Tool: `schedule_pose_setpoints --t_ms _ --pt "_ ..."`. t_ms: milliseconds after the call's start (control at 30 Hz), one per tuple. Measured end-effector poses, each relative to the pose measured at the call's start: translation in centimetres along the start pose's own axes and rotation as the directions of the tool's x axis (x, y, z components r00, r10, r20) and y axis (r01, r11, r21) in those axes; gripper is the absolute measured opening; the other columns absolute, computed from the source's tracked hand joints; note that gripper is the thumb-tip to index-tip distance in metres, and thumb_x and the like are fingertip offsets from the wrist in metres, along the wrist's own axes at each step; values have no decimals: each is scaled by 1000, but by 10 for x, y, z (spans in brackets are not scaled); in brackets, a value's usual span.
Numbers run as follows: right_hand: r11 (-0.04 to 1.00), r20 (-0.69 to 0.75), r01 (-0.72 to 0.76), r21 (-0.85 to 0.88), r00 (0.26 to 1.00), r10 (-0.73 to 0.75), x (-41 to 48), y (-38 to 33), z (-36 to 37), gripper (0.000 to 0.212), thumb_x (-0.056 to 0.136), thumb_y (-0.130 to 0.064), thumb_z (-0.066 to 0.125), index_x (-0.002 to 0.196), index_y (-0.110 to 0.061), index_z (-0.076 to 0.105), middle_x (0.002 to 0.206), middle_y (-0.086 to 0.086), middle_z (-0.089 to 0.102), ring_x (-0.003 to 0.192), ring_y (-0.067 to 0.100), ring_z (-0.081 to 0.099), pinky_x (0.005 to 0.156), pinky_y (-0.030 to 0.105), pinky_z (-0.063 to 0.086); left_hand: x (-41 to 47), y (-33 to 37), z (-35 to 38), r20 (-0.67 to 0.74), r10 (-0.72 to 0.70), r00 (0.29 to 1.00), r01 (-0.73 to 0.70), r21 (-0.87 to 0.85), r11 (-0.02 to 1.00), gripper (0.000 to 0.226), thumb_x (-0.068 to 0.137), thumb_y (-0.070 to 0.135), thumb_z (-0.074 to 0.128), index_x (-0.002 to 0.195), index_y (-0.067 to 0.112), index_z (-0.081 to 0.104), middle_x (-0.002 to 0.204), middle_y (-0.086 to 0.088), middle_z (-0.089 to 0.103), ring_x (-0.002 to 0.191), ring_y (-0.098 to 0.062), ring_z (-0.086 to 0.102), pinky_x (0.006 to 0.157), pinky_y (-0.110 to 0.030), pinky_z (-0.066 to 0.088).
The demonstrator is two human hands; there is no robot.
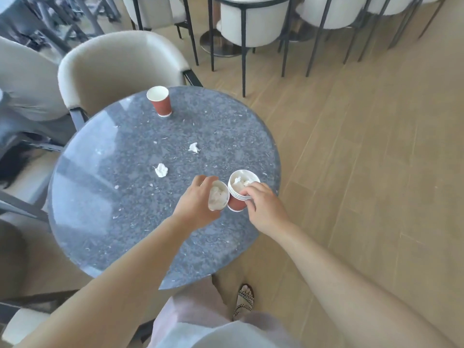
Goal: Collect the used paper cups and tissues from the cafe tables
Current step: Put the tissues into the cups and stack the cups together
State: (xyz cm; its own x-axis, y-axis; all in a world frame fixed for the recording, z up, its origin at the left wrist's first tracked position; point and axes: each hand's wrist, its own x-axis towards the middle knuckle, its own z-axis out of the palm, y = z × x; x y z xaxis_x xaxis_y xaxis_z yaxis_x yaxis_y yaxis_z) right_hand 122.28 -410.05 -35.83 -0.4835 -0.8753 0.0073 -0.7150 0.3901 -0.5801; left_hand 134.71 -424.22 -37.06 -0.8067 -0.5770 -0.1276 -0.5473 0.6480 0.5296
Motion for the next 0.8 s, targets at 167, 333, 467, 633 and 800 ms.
schedule_pose_setpoints --t_ms 167,333,467,633,800 --pt "994 -21 -77 -72 997 76 33 -1 9 23 86 -3 50 104 -11 62 112 0 60 108 22 46 77 27 36 36 -21 -10 41 37 998 -36 -28 999 76 68 26 79 133 19 40 128 -4 42 102 -26 56 76 -34 50" --pt "983 11 -123 -138 992 126 76 -10 17 27 82 -1 56 105 -11 64 111 1 60 107 24 49 82 38 45 77 -44 -28 121 100 988 -97 -27 995 77 68 21 78 135 22 39 133 2 42 109 -28 52 86 -38 47" --pt "971 -24 -166 -171 986 165 108 -12 23 29 82 2 53 104 -12 64 108 2 61 104 24 49 80 36 44 107 -59 -35 145 142 979 -136 -52 989 75 69 17 77 135 21 40 136 3 43 113 -29 50 91 -40 45" --pt "963 -10 -188 -195 982 190 125 -10 32 28 82 -4 53 106 -13 63 109 1 62 104 24 49 84 36 44 129 -75 -37 205 172 964 -157 -89 984 82 69 23 80 138 18 37 142 1 38 123 -27 46 99 -42 43" --pt "976 -129 -182 -123 978 166 133 -17 35 20 79 -19 63 99 -16 66 102 -3 67 99 24 55 81 37 48 138 -89 -45 181 132 975 -111 -122 986 71 81 49 65 140 23 36 146 5 34 129 -21 41 104 -37 38"
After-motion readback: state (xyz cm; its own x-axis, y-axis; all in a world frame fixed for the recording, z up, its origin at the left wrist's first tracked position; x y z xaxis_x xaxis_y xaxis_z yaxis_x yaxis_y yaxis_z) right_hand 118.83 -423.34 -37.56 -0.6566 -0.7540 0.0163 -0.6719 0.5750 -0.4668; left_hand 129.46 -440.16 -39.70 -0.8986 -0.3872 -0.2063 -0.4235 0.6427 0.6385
